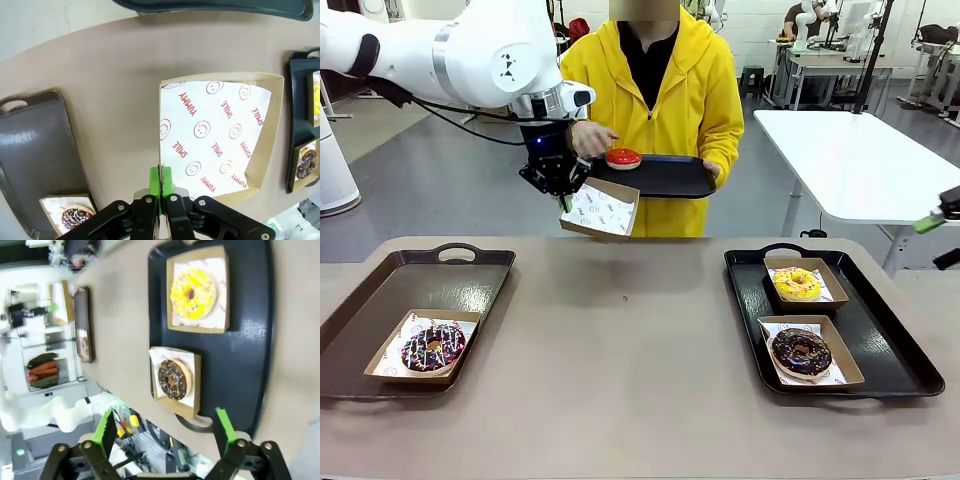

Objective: Individually package the donuts and arrange them on the tray.
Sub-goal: Place the picked Paper togo box on the Handle tray while simultaneously picking up another Paper togo box from the table with the other hand, then place the picked Paper togo box on the Handle tray.

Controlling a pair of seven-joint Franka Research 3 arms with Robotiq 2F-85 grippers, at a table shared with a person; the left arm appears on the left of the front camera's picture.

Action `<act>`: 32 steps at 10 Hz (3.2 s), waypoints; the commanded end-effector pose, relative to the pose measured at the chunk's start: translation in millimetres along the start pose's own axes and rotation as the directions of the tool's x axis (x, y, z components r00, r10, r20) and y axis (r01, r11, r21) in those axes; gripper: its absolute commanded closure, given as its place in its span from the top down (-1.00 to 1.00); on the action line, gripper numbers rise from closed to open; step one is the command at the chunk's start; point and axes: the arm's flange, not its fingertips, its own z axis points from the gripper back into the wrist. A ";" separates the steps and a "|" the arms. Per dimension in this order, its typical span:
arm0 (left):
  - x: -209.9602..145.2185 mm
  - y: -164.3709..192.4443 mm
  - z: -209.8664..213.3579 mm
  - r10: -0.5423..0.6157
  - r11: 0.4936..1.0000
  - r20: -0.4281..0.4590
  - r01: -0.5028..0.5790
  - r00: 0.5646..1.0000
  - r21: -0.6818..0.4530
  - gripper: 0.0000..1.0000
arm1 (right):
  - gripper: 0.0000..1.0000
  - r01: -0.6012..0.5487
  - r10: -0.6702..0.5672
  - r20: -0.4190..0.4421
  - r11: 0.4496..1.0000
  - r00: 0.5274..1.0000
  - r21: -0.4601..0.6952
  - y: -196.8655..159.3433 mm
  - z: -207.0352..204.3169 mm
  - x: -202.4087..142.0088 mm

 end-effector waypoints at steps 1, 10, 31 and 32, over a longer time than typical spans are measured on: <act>18.3 -11.7 1.6 0.028 0.999 -0.010 -0.027 1.000 0.031 -1.00 | 1.00 -0.007 0.002 0.042 0.994 0.999 0.113 -20.4 6.1 -20.5; 33.8 -8.1 -10.1 0.053 0.999 -0.029 -0.053 0.998 0.010 -1.00 | 1.00 0.005 -0.023 0.071 0.971 0.997 0.241 -84.7 7.8 -51.2; 46.4 0.7 -2.3 -0.005 0.999 -0.048 0.006 0.999 0.032 -0.97 | 1.00 0.005 -0.023 0.071 0.971 0.997 0.241 -84.7 7.8 -51.2; 20.1 16.2 6.7 0.018 1.000 -0.054 -0.018 0.998 0.000 -0.97 | 1.00 0.005 -0.023 0.071 0.971 0.997 0.241 -84.7 7.8 -51.2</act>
